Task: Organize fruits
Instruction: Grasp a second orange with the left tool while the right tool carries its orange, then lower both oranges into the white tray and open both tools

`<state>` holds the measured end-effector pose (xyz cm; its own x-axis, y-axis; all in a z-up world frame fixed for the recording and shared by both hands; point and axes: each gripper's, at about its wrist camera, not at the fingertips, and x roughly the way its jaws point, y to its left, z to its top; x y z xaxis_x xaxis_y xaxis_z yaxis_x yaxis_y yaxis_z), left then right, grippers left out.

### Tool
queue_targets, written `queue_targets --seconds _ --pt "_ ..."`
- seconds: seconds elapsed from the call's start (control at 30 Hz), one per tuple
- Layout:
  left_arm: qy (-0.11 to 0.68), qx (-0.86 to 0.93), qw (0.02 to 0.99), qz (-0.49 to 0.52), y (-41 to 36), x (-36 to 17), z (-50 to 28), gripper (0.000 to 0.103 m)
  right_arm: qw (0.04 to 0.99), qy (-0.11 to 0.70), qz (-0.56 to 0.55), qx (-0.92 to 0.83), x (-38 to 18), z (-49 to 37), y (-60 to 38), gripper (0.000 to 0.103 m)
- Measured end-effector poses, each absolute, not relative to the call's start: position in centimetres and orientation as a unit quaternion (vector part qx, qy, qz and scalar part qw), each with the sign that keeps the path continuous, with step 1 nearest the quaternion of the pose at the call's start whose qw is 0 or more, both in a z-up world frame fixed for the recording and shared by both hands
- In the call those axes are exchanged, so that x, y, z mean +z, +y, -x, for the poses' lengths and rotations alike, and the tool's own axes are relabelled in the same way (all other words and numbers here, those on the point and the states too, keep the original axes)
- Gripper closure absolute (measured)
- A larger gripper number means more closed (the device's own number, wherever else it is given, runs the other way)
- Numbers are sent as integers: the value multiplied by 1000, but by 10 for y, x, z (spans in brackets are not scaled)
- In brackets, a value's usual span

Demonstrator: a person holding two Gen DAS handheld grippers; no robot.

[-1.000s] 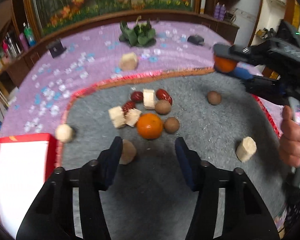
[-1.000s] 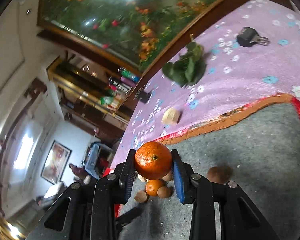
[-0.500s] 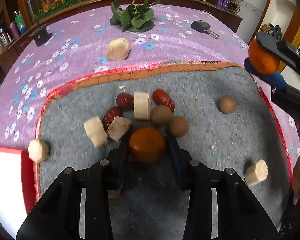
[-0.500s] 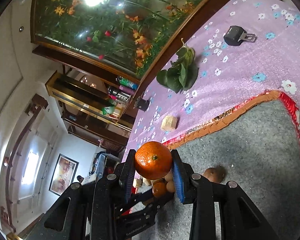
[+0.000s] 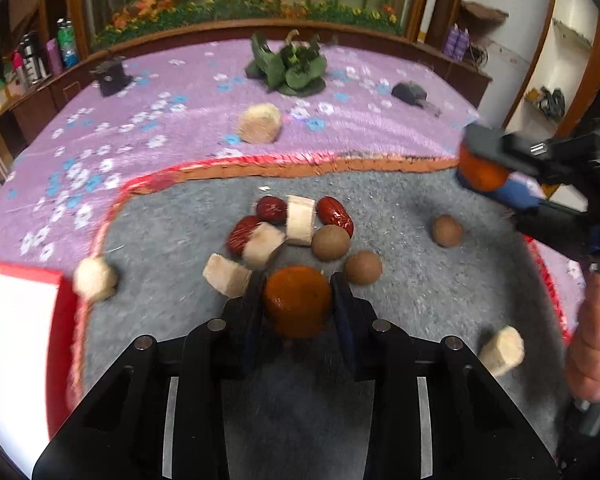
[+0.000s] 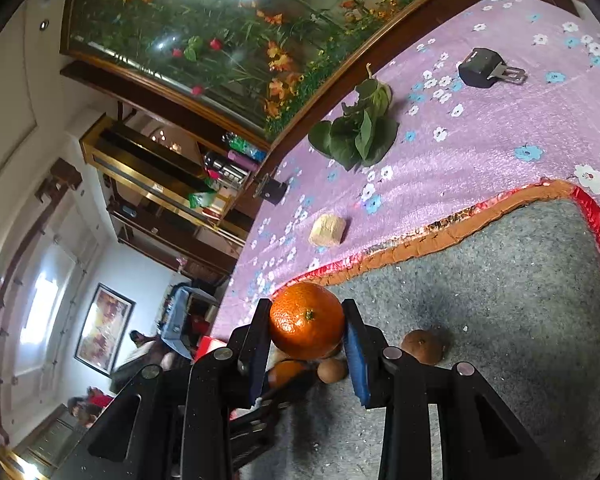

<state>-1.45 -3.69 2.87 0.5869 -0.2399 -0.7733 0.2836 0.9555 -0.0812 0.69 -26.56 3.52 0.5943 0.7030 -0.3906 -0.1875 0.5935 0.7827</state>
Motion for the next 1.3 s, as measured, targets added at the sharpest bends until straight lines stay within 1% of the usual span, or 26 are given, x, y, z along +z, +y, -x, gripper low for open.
queue_targets --seconds 0.2,0.43,0.57,0.67,0.83,1.0,1.13,1.3 --pt "387 -106 916 -33 -1 53 71 71 825 368 -335 267 32 -8 -256 70" --pt "350 -28 936 -35 73 73 132 71 852 362 -286 250 33 -4 -242 70" --pt "346 12 938 -24 117 74 156 71 852 372 -269 252 31 0 -220 70" --pt "343 37 938 -21 141 72 168 71 837 373 -267 298 40 11 -182 70" --pt "340 67 938 4 175 66 179 71 811 393 -188 391 60 38 -67 70" --pt "345 102 933 9 197 55 179 71 801 397 -125 429 59 64 19 70" --pt "361 119 925 12 207 42 170 71 795 411 -86 438 45 77 60 70" --pt "363 134 922 7 210 34 164 71 799 425 -44 423 28 83 84 70"
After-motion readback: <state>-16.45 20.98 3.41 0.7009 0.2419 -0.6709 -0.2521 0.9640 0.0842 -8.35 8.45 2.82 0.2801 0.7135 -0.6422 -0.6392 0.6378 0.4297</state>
